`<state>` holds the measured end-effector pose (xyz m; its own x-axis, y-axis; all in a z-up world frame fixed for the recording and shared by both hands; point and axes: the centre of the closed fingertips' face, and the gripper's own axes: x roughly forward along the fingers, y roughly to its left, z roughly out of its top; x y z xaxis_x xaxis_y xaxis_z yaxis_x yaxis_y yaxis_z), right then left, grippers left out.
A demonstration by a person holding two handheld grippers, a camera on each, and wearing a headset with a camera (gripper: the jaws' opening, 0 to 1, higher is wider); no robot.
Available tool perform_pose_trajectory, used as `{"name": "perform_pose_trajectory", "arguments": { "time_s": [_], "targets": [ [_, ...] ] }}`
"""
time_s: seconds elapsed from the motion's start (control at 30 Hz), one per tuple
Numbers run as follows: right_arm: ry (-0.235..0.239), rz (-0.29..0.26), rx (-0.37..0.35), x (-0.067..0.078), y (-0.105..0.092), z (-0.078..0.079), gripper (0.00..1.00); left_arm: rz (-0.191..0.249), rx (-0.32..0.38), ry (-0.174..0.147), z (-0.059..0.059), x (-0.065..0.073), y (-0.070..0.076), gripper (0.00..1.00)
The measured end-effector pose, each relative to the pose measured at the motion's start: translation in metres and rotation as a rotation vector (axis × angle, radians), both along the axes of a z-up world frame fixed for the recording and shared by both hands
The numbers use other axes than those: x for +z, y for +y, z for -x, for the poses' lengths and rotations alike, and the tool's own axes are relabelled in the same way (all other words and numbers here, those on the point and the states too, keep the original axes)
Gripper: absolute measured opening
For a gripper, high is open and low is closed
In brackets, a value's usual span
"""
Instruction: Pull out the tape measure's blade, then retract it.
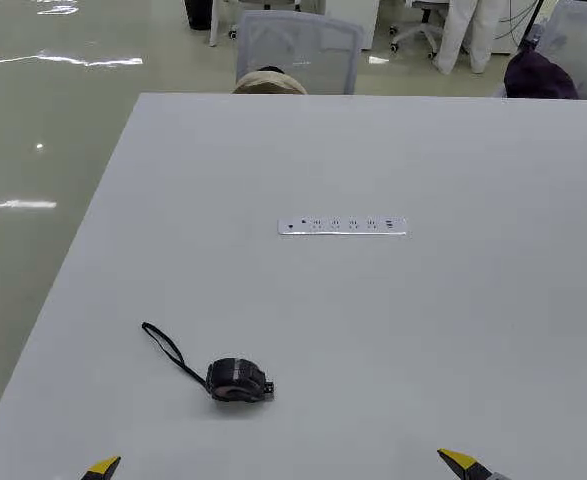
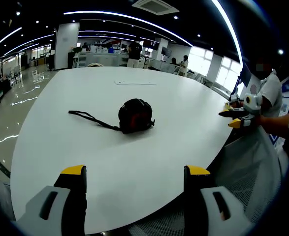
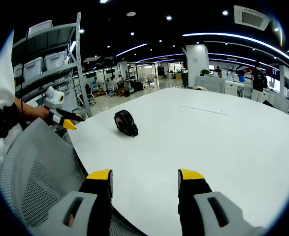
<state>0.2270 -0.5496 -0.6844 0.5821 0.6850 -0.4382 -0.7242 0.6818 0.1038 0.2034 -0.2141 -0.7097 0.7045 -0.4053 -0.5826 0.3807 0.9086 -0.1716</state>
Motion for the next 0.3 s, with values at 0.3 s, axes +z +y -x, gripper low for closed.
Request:
{"name": "perform_pose_trajectory", "arguments": {
  "time_s": [0.3],
  "targets": [
    [-0.003,0.004,0.002,0.0011,-0.0009,-0.0005,0.53,0.003,0.008,-0.005,-0.0009,0.0022,0.0011,0.79]
  ]
}}
